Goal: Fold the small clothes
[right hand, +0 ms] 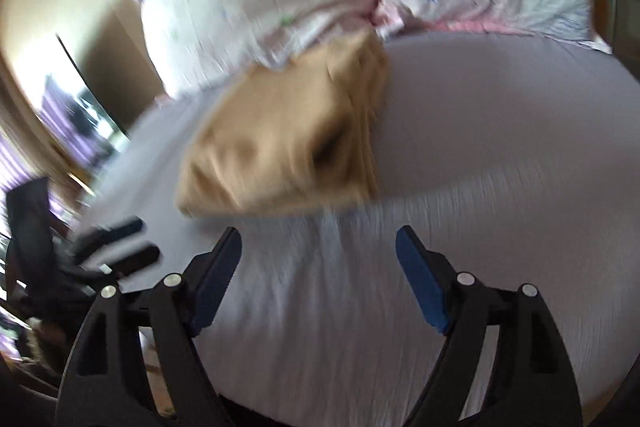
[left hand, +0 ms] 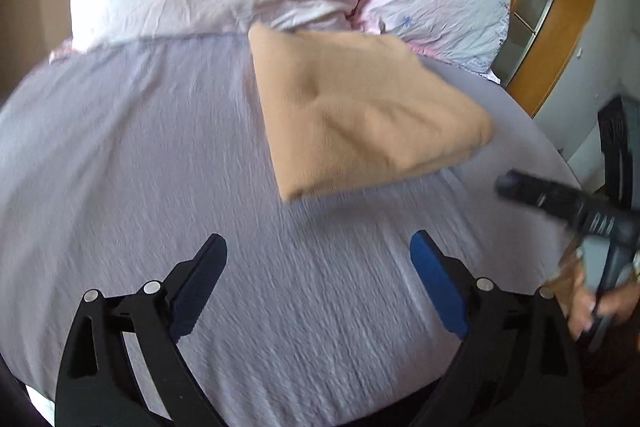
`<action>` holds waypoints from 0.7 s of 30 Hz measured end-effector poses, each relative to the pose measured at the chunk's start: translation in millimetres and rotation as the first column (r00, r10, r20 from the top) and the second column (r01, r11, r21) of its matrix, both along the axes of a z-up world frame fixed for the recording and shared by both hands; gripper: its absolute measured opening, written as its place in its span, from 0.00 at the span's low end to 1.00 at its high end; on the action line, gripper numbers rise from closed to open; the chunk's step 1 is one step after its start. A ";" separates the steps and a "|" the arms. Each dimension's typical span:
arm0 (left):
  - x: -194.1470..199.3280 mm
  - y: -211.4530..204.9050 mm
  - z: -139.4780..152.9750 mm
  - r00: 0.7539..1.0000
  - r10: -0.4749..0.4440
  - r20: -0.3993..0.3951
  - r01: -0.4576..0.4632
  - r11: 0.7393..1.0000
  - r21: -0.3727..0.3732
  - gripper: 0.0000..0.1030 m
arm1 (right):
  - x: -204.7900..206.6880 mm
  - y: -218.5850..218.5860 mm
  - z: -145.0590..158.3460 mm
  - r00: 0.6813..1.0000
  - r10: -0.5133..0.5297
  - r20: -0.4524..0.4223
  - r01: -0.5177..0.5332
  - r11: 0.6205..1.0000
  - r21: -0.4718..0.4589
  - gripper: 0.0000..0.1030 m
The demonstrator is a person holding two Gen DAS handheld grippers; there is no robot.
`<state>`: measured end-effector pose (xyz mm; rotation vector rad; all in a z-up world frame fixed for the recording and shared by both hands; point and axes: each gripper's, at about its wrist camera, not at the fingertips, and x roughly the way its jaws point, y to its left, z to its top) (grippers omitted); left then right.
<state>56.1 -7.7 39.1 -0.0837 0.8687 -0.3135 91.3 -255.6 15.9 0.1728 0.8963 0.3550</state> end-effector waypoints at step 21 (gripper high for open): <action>10.0 -27.3 -18.5 0.997 0.083 -0.002 -0.081 0.972 0.222 0.99 | -15.0 30.0 -25.8 0.999 -0.036 0.038 0.045 0.964 -0.263 0.97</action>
